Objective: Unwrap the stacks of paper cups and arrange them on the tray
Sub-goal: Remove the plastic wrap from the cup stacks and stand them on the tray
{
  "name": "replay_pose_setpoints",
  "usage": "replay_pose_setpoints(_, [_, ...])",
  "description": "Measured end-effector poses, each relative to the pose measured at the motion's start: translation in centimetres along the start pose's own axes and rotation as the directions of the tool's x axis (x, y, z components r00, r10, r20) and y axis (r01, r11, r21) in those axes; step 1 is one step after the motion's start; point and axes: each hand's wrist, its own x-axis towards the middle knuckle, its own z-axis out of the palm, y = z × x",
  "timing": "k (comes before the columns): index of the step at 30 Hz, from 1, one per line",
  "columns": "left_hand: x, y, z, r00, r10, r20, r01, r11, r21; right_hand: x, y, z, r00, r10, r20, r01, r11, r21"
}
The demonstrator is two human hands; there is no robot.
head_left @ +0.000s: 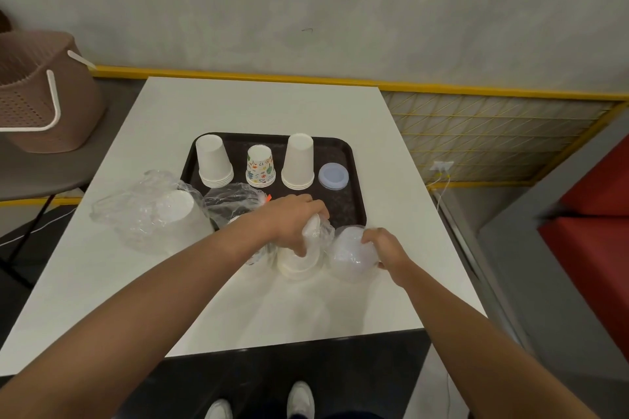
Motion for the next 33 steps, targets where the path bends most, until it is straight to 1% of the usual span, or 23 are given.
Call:
replay_pose_setpoints(2, [-0.1,-0.1,0.0,1.000,-0.004,-0.004,0.003,1.000,-0.020,-0.1,-0.3,0.0,0.998,-0.062,0.015,0.062,0.998,0.018])
replay_pose_setpoints(4, [-0.2,-0.3,-0.1,1.000,-0.002,-0.011,0.002,0.999,-0.039,-0.1,-0.6,0.0,0.989,-0.143,0.026,0.143,0.990,-0.009])
replay_pose_setpoints(9, [-0.7,-0.7,-0.4,0.998,0.017,-0.061,-0.022,0.996,-0.092,0.0,-1.8,0.0,0.960,-0.278,0.014,0.276,0.944,-0.178])
replay_pose_setpoints(13, [-1.2,-0.9,-0.8,0.989,0.010,-0.148,-0.030,0.991,-0.134,0.0,-3.0,0.1,0.938,-0.345,0.004,0.333,0.900,-0.280])
replay_pose_setpoints(17, [-1.8,-1.0,-1.8,0.973,-0.007,-0.232,-0.033,0.985,-0.169,-0.2,-4.3,0.4,0.922,-0.386,0.013,0.371,0.877,-0.305])
replay_pose_setpoints(23, [-2.5,-1.0,-2.9,0.909,-0.098,-0.406,0.006,0.975,-0.221,-0.5,-7.0,1.5,0.869,-0.494,0.023,0.481,0.834,-0.270])
replay_pose_setpoints(29, [-3.4,-1.6,-3.5,0.840,-0.186,-0.510,0.026,0.952,-0.305,-1.1,-8.9,2.8,0.839,-0.541,0.054,0.537,0.809,-0.239])
replay_pose_setpoints(33, [-4.6,-2.2,-4.0,0.793,-0.259,-0.551,0.063,0.935,-0.349,-1.2,-10.1,4.0,0.814,-0.571,0.102,0.576,0.774,-0.263])
